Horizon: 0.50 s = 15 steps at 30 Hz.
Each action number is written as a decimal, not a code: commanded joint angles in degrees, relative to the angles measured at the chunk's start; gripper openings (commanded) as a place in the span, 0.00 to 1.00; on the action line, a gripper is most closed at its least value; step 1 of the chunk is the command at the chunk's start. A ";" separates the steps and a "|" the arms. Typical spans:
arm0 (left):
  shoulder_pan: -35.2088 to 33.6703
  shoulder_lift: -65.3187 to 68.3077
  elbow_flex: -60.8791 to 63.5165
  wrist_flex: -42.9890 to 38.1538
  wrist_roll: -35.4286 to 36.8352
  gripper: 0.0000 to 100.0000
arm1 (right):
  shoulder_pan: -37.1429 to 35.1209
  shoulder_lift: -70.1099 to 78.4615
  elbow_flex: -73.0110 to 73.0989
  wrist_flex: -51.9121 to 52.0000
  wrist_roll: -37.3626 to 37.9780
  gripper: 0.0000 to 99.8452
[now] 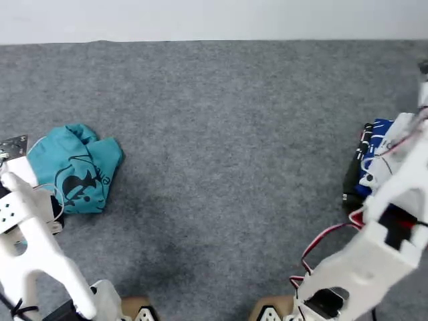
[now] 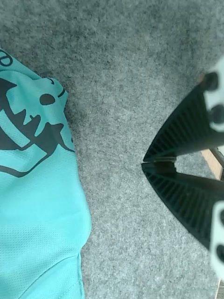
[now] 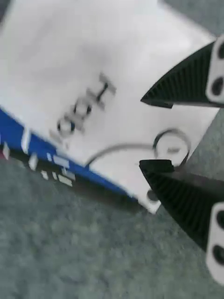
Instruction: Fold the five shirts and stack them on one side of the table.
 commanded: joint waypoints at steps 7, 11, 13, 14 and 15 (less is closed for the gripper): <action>0.26 -1.67 -1.54 0.35 -0.35 0.01 | -5.67 10.42 -2.73 6.20 -5.89 0.16; 0.26 -1.67 -1.54 0.35 -0.35 0.01 | -6.29 4.00 -2.81 6.64 -5.98 0.16; 0.26 -1.76 -1.54 0.35 -0.35 0.01 | -6.29 -1.01 -2.81 6.64 -5.98 0.16; 0.26 -1.93 -1.54 0.35 -0.35 0.01 | -6.29 -3.56 -2.81 6.64 -5.98 0.16; 0.26 -2.02 -1.54 0.44 -0.35 0.01 | -6.55 -6.11 -2.81 6.64 -5.98 0.16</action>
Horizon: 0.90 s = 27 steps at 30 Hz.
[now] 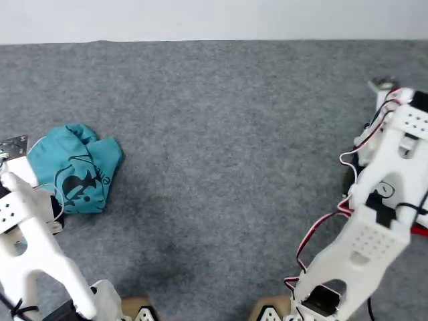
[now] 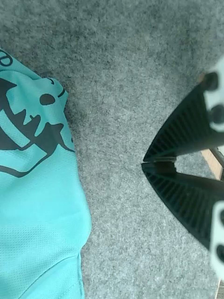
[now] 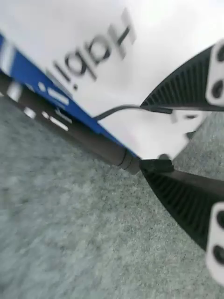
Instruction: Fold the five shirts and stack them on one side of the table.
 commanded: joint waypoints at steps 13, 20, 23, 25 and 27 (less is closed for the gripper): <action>0.26 -2.20 -3.38 0.79 -0.35 0.01 | -4.44 -41.89 -2.81 2.24 -0.18 0.16; 0.35 -2.29 -17.71 3.16 -0.26 0.01 | -7.69 -50.51 -2.81 1.98 1.93 0.16; 1.23 -2.29 -24.84 3.16 -0.18 0.01 | -9.36 -52.00 -2.73 1.98 1.85 0.16; 4.04 -2.29 -28.62 4.40 -0.09 0.01 | -10.15 -52.35 -2.73 2.15 1.85 0.16; 8.79 -2.29 -32.22 6.86 0.00 0.01 | -10.24 -52.70 -2.64 2.24 1.85 0.16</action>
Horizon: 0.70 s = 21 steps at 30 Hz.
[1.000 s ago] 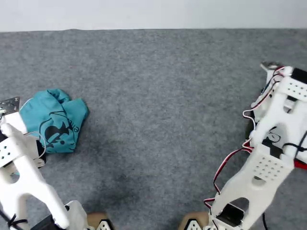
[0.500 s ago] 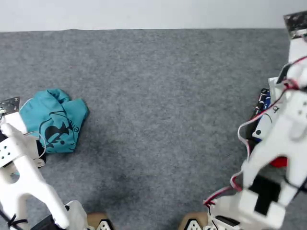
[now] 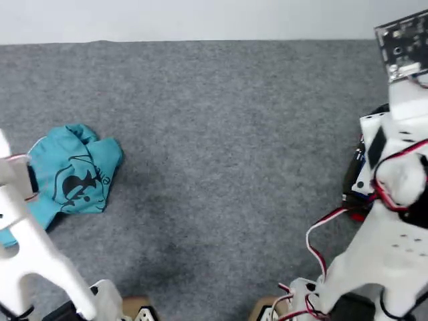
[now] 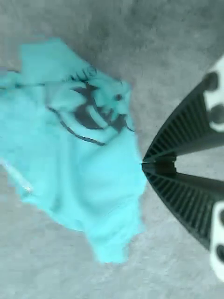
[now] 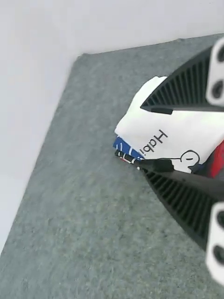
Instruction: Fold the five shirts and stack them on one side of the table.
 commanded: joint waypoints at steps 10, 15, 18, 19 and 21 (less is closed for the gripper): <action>25.49 -8.35 -7.69 2.37 -0.26 0.01 | -0.48 -10.59 13.01 2.42 -4.48 0.16; 21.63 -5.54 -0.66 2.02 -5.89 0.05 | -0.22 -21.67 34.90 2.42 -4.31 0.16; 16.00 -1.14 0.75 2.02 -9.85 0.11 | 1.63 -27.30 46.68 2.33 -4.22 0.16; 13.89 0.26 0.75 2.02 -10.90 0.12 | 2.33 -28.97 50.11 2.33 -4.22 0.16; 10.81 3.69 0.84 1.41 -14.24 0.15 | 4.44 -31.43 56.44 2.33 -4.13 0.16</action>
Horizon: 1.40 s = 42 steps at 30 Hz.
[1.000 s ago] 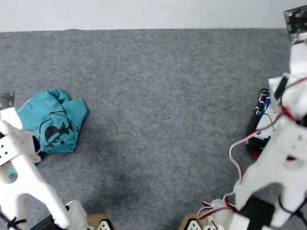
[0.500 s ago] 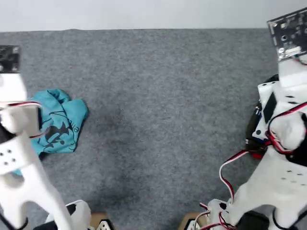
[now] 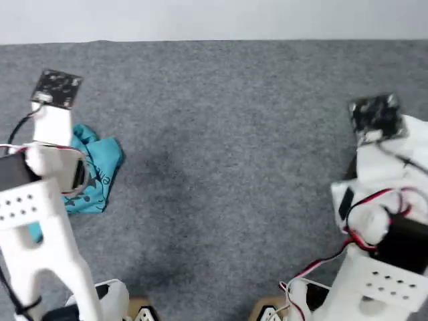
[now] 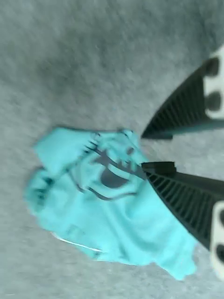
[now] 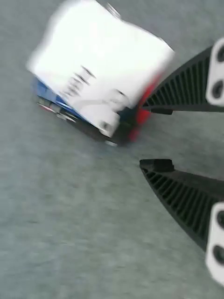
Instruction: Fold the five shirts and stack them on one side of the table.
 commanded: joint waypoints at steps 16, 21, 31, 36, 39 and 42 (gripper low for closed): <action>2.20 34.46 -6.55 -15.47 -9.93 0.17 | 6.29 -8.66 20.04 2.24 -0.44 0.16; 5.36 42.81 -15.43 -16.88 -7.12 0.17 | 6.29 -8.66 20.04 2.24 -0.44 0.16; 5.71 66.64 -34.42 -16.53 -6.42 0.17 | 6.29 -8.66 20.04 2.24 -0.44 0.16; 6.15 76.22 -45.32 -12.31 -0.26 0.15 | 6.37 -8.75 20.04 2.33 -0.44 0.16; 7.30 81.05 -53.41 -7.03 -0.09 0.07 | 6.37 -8.75 20.04 2.33 -0.53 0.16; 8.88 84.75 -61.58 -1.93 -0.09 0.01 | 6.37 -8.75 20.04 2.33 -0.62 0.16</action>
